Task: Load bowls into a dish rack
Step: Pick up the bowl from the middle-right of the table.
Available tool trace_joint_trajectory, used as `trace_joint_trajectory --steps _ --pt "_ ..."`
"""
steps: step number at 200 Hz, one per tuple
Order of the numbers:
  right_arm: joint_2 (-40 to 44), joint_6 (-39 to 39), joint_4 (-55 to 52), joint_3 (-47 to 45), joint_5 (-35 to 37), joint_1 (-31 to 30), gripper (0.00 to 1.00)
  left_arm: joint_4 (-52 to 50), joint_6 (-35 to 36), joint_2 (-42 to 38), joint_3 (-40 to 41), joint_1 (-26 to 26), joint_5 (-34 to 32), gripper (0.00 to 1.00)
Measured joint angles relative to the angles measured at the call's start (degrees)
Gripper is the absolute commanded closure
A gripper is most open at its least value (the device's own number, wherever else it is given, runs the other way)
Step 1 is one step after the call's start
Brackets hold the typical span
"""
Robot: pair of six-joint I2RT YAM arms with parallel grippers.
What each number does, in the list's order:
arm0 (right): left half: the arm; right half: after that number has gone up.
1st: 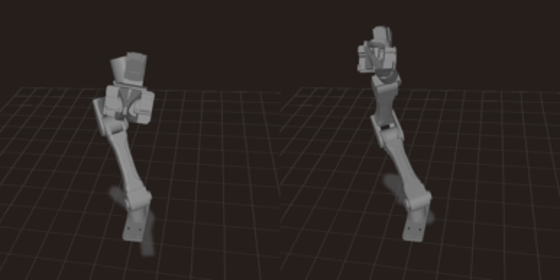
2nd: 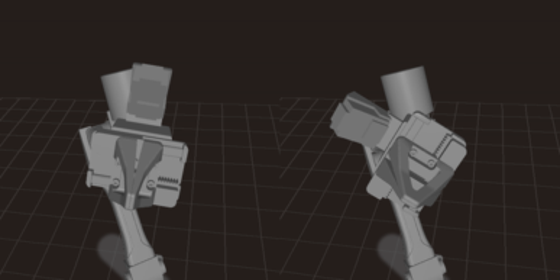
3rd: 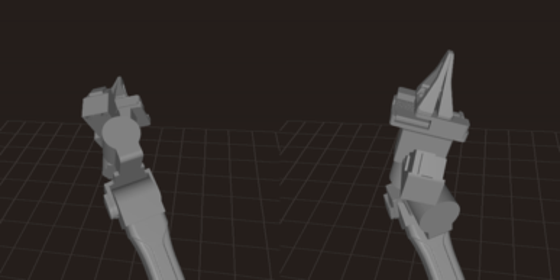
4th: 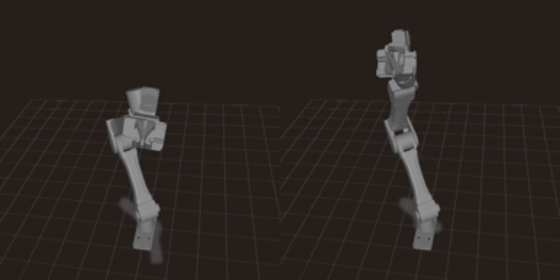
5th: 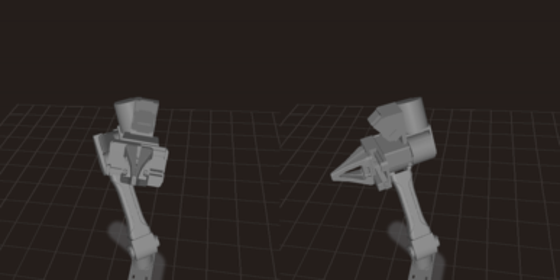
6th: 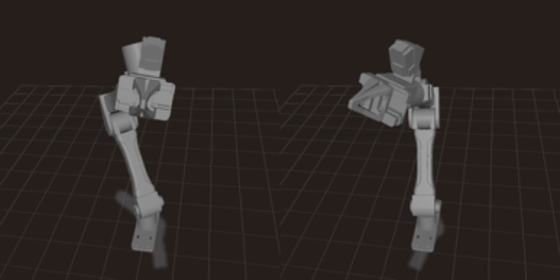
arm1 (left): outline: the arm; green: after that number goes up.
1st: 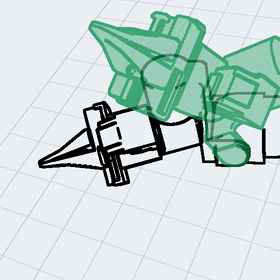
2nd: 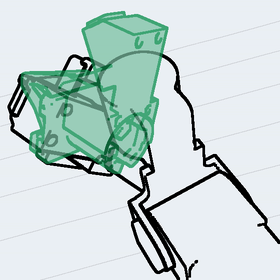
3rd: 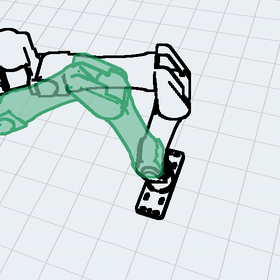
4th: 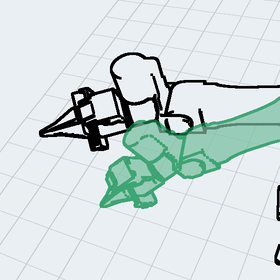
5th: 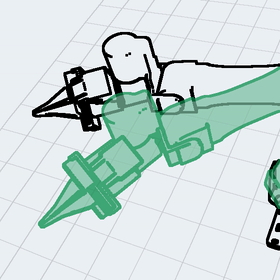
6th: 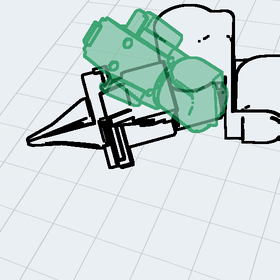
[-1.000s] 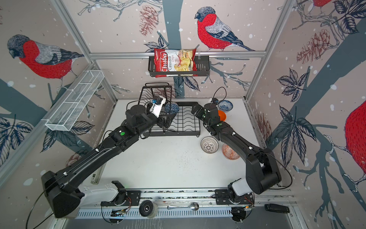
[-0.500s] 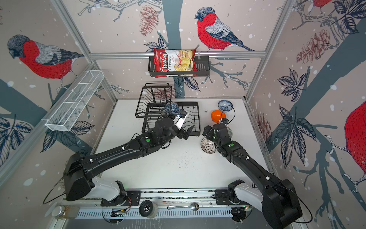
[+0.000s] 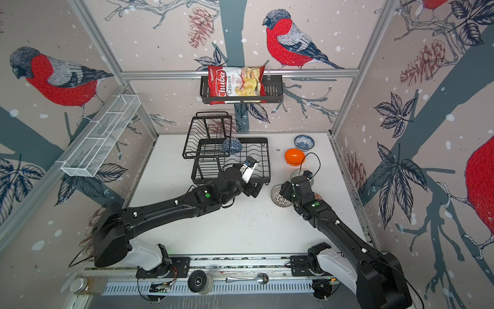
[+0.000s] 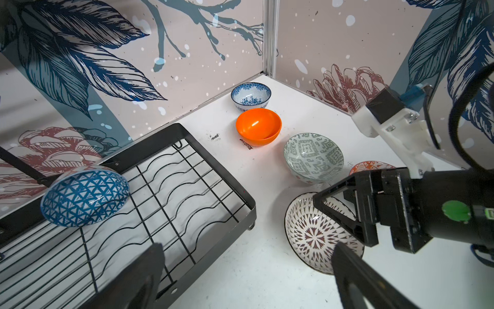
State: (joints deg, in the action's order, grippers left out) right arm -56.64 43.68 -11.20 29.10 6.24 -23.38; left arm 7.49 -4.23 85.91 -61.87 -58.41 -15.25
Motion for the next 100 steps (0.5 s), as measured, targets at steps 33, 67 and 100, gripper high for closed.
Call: trace_joint_trajectory --steps 33,67,100 --pt "1.20 -0.02 -0.39 -1.22 -0.76 1.66 0.30 0.98 -1.46 1.33 0.76 -0.04 0.17 0.03" --pt "1.29 -0.04 -0.42 -2.58 -1.57 2.84 0.38 1.05 -2.56 2.05 1.51 -0.13 0.24 0.03" --pt "0.22 -0.22 -0.39 -3.87 -2.43 3.45 0.40 1.11 -3.45 2.29 1.92 -0.13 0.70 0.03"
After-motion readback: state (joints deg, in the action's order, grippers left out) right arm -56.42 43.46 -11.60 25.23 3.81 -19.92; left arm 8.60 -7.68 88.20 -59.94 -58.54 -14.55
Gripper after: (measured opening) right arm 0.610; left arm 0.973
